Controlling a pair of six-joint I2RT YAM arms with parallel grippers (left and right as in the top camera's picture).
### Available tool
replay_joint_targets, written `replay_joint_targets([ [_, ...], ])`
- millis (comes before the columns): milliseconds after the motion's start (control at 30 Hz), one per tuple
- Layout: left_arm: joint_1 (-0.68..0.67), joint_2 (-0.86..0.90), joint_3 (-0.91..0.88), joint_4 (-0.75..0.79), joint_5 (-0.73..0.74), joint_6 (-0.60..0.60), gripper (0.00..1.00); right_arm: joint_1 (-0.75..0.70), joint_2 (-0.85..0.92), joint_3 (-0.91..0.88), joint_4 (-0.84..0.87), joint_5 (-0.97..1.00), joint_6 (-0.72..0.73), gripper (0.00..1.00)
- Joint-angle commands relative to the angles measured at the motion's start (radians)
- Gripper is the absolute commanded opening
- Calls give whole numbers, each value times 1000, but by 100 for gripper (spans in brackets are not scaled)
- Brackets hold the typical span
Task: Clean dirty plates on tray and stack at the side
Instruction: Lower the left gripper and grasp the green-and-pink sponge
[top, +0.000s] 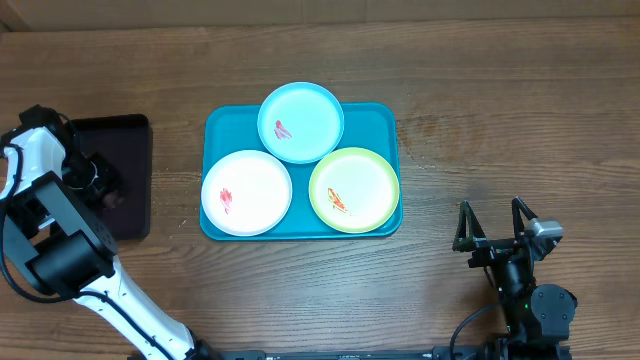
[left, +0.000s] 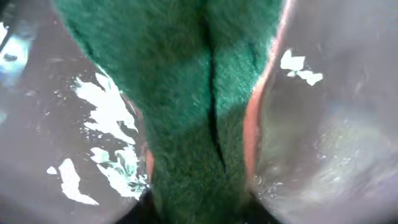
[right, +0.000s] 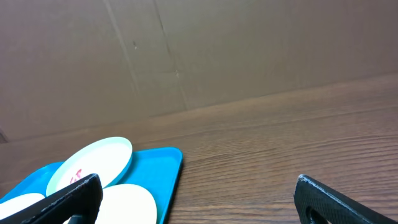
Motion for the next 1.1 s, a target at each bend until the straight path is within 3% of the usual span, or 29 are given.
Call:
replay_joint_targets([
  [0, -8, 27, -28, -1, -10, 9, 7, -6, -9, -11, 3, 10, 3, 100],
  [100, -8, 27, -28, 16, -14, 9, 6, -6, -9, -11, 3, 10, 3, 100],
  [133, -8, 27, -28, 20, -18, 10, 20, -6, -9, -11, 3, 10, 3, 100],
  [200, -8, 27, -28, 39, -20, 10, 100, -6, -9, -11, 4, 10, 3, 100],
  [533, -8, 27, -28, 114, -95, 9, 100, -6, -9, -11, 3, 10, 3, 100],
  [667, -8, 27, -27, 113, -97, 14, 67, -6, -9, -11, 4, 10, 3, 100],
  [800, -8, 22, 12, 88, -100, 14, 61, -6, -9, -11, 3, 10, 3, 100],
  [867, -8, 16, 51, 63, -99, 13, 52, -6, -9, -11, 4, 10, 3, 100],
  [933, -8, 5, 135, 7, -98, 13, 24, -6, -9, -11, 3, 10, 3, 100],
  [1000, -9, -2, 204, -40, -89, 12, 7, -6, -9, -11, 3, 10, 3, 100],
  [1067, -10, -8, 278, -97, -78, 12, 4, -6, -9, -11, 3, 10, 3, 100],
])
